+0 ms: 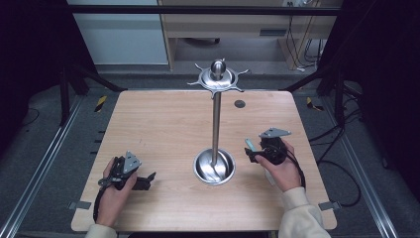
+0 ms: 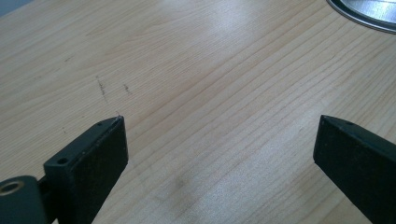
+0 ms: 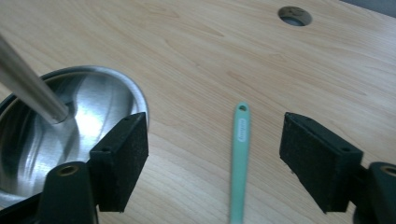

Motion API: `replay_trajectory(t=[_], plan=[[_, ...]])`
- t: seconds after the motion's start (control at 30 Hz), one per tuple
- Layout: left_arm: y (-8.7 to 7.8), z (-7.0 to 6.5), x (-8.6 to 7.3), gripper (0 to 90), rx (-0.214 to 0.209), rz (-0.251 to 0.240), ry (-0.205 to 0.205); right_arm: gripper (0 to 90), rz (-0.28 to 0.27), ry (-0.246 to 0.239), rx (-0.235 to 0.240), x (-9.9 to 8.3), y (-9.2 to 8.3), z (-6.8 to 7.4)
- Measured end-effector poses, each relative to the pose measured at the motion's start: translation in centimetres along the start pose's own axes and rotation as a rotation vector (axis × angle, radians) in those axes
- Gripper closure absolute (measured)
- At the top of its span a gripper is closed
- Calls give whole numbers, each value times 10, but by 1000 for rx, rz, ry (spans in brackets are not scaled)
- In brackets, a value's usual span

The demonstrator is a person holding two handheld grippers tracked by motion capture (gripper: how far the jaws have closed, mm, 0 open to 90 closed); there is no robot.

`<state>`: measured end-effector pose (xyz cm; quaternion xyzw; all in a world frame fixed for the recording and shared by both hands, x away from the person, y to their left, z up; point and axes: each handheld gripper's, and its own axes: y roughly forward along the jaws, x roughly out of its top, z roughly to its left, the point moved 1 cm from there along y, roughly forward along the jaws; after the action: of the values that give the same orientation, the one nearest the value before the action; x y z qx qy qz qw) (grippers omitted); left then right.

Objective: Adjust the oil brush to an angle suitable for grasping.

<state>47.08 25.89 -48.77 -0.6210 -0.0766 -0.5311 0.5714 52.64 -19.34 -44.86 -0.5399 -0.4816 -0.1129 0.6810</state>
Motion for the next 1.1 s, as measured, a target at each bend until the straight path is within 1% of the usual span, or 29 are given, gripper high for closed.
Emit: replay_trajectory(t=[0.07,0.1,0.13,0.17,0.2,0.23,0.27,0.3,0.33,0.37,0.4,0.43,0.47,0.53,0.57,0.63,0.67,0.7,0.73,0.83,0.97,1.03,1.07,1.1], plan=[[-1,0,0,27,1,-2,0,325,14,-25,14,0,3,4],[-1,0,0,27,1,-2,0,325,14,-25,14,0,3,4],[-1,0,0,27,2,-5,-2,393,30,-42,20,-1,6,8],[-1,0,0,27,2,-5,-2,393,30,-42,20,-1,6,8],[-1,0,0,27,3,-5,-2,459,32,-54,28,-1,8,10],[-1,0,0,27,2,-4,-2,487,34,-60,24,-2,9,10],[0,0,0,27,2,-3,3,521,35,-64,14,-2,10,11],[0,0,0,27,2,-3,3,521,35,-64,14,-2,10,11],[0,0,0,27,2,-2,3,555,37,-70,3,-3,11,11],[0,0,0,27,0,0,3,627,52,-75,-8,-4,14,10],[0,0,0,27,0,0,3,659,65,-77,-18,-5,15,10],[0,0,0,27,0,0,3,659,65,-77,-18,-5,15,10],[0,0,0,27,2,-3,1,723,80,-90,-33,-8,17,9],[0,0,0,27,1,-2,0,779,95,-97,-48,-9,18,9],[0,0,0,27,1,-2,0,779,95,-97,-48,-9,18,9],[0,0,0,27,1,-1,1,837,105,-107,-60,-10,20,7],[0,0,0,27,-1,0,1,857,107,-102,-62,-10,20,6],[0,-1,0,27,0,-1,3,900,120,-100,-67,-12,22,4],[0,-1,0,27,0,-1,3,900,120,-100,-67,-12,22,4],[0,0,0,27,-6,-5,-7,900,148,-107,-64,-15,25,3],[0,0,0,27,-3,-4,-5,900,173,-98,-60,-17,29,2],[0,-1,0,27,-5,-2,-3,900,174,-100,-58,-18,31,1],[1,-1,0,27,-7,-1,-1,900,195,-91,-66,-19,33,0],[1,-1,0,27,-5,-1,0,900,195,-91,-66,-19,33,0]])
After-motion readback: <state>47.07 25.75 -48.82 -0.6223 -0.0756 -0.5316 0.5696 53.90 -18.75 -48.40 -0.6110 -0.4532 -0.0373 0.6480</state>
